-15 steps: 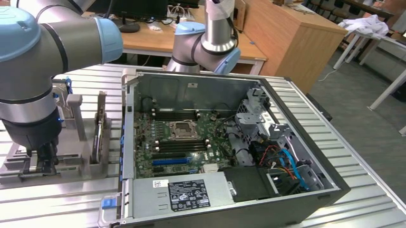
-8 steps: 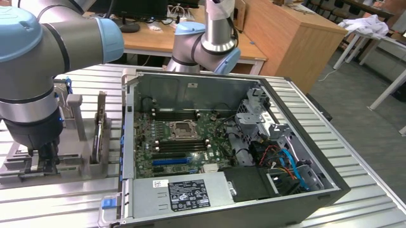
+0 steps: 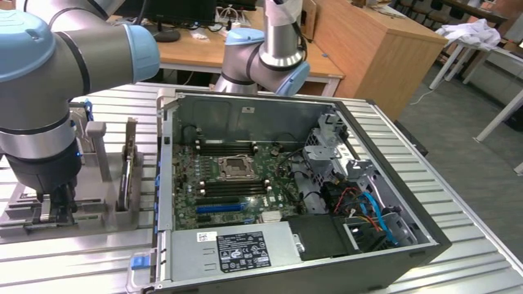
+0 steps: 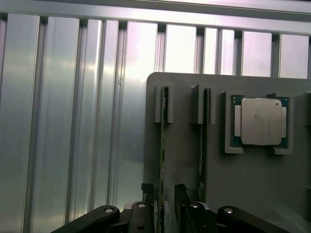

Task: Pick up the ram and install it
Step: 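Pick up the ram and move it above insertion slot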

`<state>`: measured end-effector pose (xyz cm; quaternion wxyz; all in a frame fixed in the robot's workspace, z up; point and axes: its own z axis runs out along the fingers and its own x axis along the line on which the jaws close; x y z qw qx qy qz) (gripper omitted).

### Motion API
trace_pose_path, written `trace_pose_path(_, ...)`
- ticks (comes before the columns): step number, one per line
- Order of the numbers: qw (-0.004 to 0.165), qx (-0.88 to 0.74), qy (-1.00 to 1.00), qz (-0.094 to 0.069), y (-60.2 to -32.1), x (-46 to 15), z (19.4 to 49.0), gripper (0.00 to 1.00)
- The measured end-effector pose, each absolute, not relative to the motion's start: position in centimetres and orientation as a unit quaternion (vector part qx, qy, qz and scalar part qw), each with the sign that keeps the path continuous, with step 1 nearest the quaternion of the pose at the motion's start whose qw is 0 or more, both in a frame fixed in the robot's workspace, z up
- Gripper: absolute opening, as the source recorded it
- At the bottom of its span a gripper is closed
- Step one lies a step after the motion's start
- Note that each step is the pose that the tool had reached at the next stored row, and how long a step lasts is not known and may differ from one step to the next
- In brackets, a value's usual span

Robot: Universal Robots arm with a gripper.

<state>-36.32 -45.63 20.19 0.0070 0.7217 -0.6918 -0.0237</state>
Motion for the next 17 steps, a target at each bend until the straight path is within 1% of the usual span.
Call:
trace_pose_path(7, 0.007, 0.722, -0.692, -0.024, -45.63, -36.31, 20.18, 0.31)
trace_pose_path(8, 0.007, 0.722, -0.692, -0.024, -45.63, -36.32, 20.18, 0.29)
trace_pose_path(10, 0.007, 0.722, -0.692, -0.024, -45.63, -36.32, 20.18, 0.29)
trace_pose_path(11, 0.007, 0.722, -0.692, -0.024, -45.63, -36.31, 20.18, 0.23)
trace_pose_path(17, 0.007, 0.722, -0.692, -0.024, -45.63, -36.31, 20.11, 0.23)
